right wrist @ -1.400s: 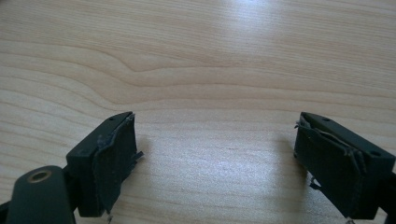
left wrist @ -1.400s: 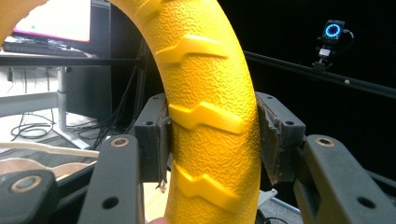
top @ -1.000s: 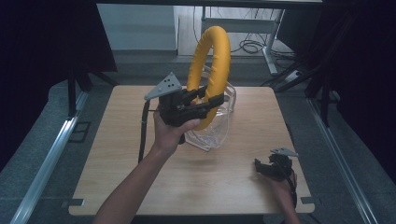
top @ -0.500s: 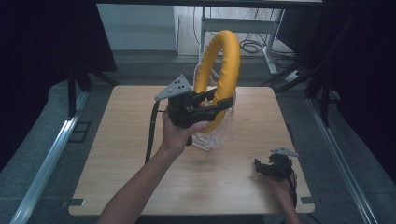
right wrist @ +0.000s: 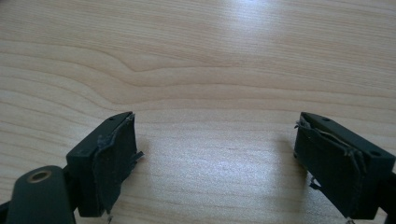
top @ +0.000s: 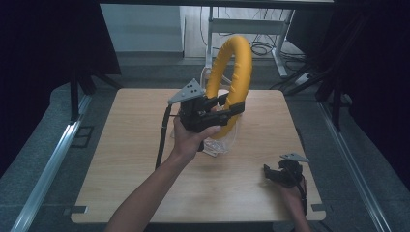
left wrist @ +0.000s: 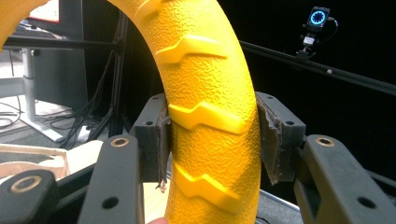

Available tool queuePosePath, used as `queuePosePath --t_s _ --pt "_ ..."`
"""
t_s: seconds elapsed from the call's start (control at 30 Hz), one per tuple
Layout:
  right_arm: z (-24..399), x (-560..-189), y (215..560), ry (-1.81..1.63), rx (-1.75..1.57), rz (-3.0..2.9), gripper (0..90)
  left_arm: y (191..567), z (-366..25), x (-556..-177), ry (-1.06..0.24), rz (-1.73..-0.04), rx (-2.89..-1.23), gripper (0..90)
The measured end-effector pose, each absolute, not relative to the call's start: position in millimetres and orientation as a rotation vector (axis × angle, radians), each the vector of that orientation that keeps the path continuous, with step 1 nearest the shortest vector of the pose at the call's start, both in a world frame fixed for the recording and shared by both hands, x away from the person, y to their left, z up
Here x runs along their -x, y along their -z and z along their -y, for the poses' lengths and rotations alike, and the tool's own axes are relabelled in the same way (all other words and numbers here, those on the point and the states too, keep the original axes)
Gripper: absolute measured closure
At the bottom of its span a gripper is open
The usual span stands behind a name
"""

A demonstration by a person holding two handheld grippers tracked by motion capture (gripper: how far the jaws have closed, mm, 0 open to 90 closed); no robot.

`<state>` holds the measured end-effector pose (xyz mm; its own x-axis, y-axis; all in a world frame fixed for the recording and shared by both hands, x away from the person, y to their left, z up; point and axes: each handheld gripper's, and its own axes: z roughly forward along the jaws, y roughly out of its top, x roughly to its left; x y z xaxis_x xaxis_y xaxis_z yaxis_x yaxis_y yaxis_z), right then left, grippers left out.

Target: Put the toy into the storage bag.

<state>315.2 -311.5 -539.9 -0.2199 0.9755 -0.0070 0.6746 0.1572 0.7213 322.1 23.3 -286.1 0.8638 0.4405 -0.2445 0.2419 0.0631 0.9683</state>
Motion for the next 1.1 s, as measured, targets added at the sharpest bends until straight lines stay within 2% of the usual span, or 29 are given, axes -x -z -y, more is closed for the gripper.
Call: queuePosePath --t_s 1.1 --pt "311 -315 540 -0.831 -1.567 -1.96 13.3 318 -18 -353 -0.111 -0.642 -1.52 50.7"
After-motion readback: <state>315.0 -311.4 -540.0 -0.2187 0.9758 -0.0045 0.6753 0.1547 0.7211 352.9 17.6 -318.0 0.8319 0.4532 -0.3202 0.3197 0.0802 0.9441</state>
